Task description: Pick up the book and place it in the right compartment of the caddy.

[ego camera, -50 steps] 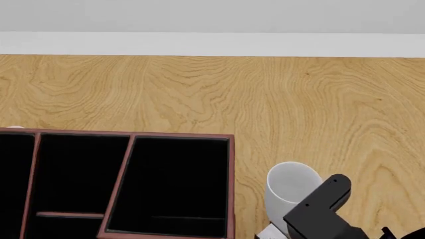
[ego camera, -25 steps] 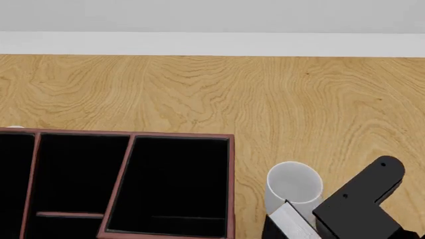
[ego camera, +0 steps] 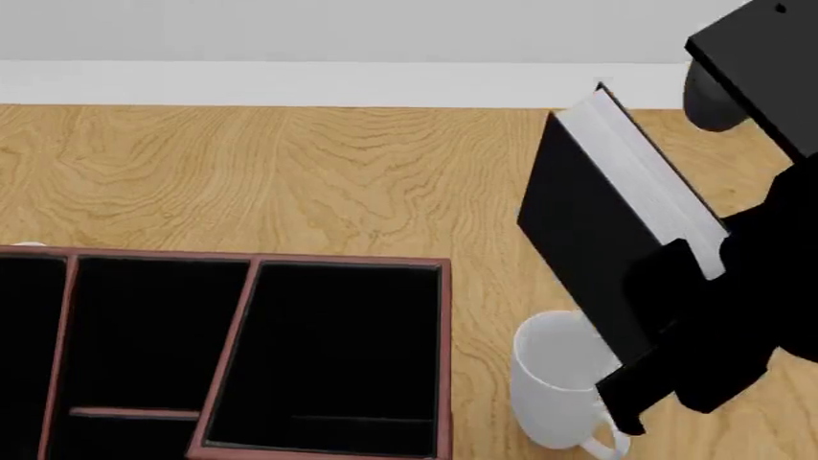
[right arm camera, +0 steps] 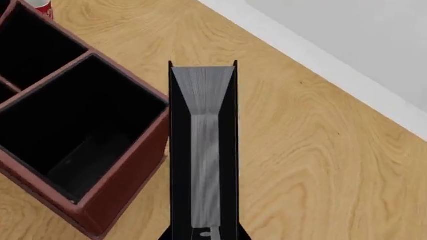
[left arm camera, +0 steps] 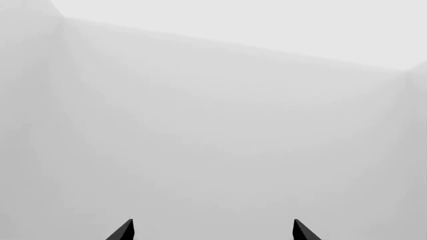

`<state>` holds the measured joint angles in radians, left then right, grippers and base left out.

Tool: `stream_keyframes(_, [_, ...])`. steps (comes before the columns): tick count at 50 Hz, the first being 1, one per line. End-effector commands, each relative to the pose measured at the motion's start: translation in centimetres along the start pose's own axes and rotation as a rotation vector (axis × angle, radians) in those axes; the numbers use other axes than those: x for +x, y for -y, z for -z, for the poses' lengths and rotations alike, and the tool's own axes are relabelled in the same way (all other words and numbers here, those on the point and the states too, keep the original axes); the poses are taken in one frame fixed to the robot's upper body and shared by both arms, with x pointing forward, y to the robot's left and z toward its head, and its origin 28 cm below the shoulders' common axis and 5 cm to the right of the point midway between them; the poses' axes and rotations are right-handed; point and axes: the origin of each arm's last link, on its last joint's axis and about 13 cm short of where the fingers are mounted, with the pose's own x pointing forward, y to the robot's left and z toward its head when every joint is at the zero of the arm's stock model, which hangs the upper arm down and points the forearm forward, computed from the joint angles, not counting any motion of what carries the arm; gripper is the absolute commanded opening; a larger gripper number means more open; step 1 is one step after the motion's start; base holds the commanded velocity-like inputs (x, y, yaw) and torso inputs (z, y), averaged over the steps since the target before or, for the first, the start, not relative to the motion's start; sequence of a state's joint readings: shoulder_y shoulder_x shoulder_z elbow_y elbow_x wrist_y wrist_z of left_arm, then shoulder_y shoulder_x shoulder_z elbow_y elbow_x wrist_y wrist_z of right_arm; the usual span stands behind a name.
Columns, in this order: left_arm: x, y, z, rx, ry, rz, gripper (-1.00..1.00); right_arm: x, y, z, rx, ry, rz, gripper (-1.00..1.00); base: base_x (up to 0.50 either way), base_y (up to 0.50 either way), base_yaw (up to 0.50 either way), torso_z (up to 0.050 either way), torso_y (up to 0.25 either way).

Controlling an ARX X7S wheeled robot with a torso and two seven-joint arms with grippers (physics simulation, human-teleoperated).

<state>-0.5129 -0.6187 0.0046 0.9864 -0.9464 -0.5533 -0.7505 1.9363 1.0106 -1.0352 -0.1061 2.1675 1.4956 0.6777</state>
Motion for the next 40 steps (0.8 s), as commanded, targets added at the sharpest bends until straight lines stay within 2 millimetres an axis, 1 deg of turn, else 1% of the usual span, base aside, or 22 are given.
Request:
stream_keyframes(1, [-0.1, -0.1, -0.2, -0.019, 0.009, -0.002, 1.0, -3.3, 2.4, -6.6, -0.027, 0.101, 0.103, -1.0, 0.0, 0.0, 0.0, 0.0, 0.0])
stream_keyframes(4, [-0.1, -0.1, -0.4, -0.018, 0.012, 0.0, 1.0, -3.7, 3.0, -8.4, -0.027, 0.095, 0.092, -1.0, 0.0, 0.0, 0.0, 0.0, 0.003])
stream_keyframes(5, [0.0, -0.1, -0.5, -0.018, 0.016, 0.0, 1.0, -3.4, 3.2, -9.0, -0.012, 0.076, 0.078, -1.0, 0.0, 0.0, 0.0, 0.0, 0.0])
stream_keyframes(6, [0.0, -0.1, -0.5, -0.018, 0.018, 0.0, 1.0, -3.5, 3.3, -9.4, 0.006, 0.092, 0.054, -1.0, 0.0, 0.0, 0.0, 0.0, 0.0])
stream_keyframes(7, [0.0, -0.1, -0.6, -0.018, 0.02, -0.001, 1.0, -3.1, 3.4, -10.0, -0.016, 0.077, 0.05, -1.0, 0.0, 0.0, 0.0, 0.0, 0.0])
stream_keyframes(8, [-0.1, -0.1, -0.7, -0.019, 0.023, -0.001, 1.0, -2.6, 3.6, -10.5, 0.01, 0.052, 0.032, -1.0, 0.0, 0.0, 0.0, 0.0, 0.0])
stream_keyframes(9, [-0.1, -0.1, -0.6, -0.016, 0.023, -0.003, 1.0, -2.6, 3.6, -11.0, 0.008, 0.064, -0.002, -1.0, 0.0, 0.0, 0.0, 0.0, 0.0])
stream_keyframes(10, [-0.1, -0.1, -0.6, -0.016, 0.022, -0.002, 1.0, -2.1, 3.7, -11.3, -0.01, 0.034, -0.01, -1.0, 0.0, 0.0, 0.0, 0.0, 0.0])
stream_keyframes(12, [-0.2, -0.2, -0.5, -0.014, 0.015, -0.005, 1.0, -2.1, 4.1, -12.3, -0.013, 0.042, -0.005, -1.0, 0.0, 0.0, 0.0, 0.0, 0.0])
stream_keyframes(15, [-0.2, -0.3, -0.5, -0.009, 0.01, -0.004, 1.0, -2.3, 4.5, -14.0, -0.063, 0.021, -0.064, -1.0, 0.0, 0.0, 0.0, 0.0, 0.0])
stream_keyframes(16, [-0.2, -0.3, -0.5, -0.007, 0.011, -0.003, 1.0, -2.3, 4.4, -14.4, -0.084, 0.006, -0.09, -1.0, 0.0, 0.0, 0.0, 0.0, 0.01])
stream_keyframes(17, [-0.2, -0.3, -0.5, -0.009, 0.012, -0.004, 1.0, -2.4, 4.5, -15.0, -0.075, 0.006, -0.081, -1.0, 0.0, 0.0, 0.0, 0.0, 0.0])
stream_keyframes(18, [-0.1, -0.2, -0.6, -0.007, 0.017, -0.006, 1.0, -2.4, 4.3, -15.2, -0.107, -0.019, -0.064, -1.0, 0.0, 0.0, 0.0, 0.0, 0.0])
stream_keyframes(19, [-0.1, -0.2, -0.6, -0.009, 0.019, -0.008, 1.0, -2.4, 4.3, -15.6, -0.086, -0.008, -0.071, -1.0, 0.0, 0.0, 0.0, 0.0, 0.0])
stream_keyframes(21, [-0.1, -0.2, -0.5, -0.012, 0.021, -0.012, 1.0, -2.3, 4.1, -16.0, -0.108, -0.022, -0.09, -1.0, 0.0, 0.0, 0.0, 0.0, 0.0])
stream_keyframes(24, [-0.1, -0.2, -0.5, -0.013, 0.02, -0.013, 1.0, -1.7, 3.9, -16.8, -0.14, -0.04, -0.112, -1.0, 0.0, 0.0, 0.0, 0.0, 0.0])
stream_keyframes(25, [-0.1, -0.2, -0.5, -0.014, 0.021, -0.012, 1.0, -1.1, 3.7, -17.2, -0.161, -0.057, -0.121, -1.0, 0.0, 0.0, 0.0, 0.0, 0.0])
stream_keyframes(26, [-0.1, -0.2, -0.5, -0.014, 0.022, -0.012, 1.0, -1.1, 3.7, -17.2, -0.168, -0.061, -0.132, -1.0, 0.0, 0.0, 0.0, 0.0, 0.0])
stream_keyframes(32, [-0.1, -0.2, -0.5, -0.013, 0.02, -0.017, 1.0, 0.4, 2.7, -18.7, -0.244, -0.077, -0.186, -1.0, 0.0, 0.0, 0.0, 0.0, 0.002])
stream_keyframes(40, [-0.1, -0.2, -0.3, -0.017, 0.018, -0.016, 1.0, 2.1, 1.2, -19.3, -0.33, -0.118, -0.25, -1.0, 0.0, 0.0, 0.0, 0.0, 0.001])
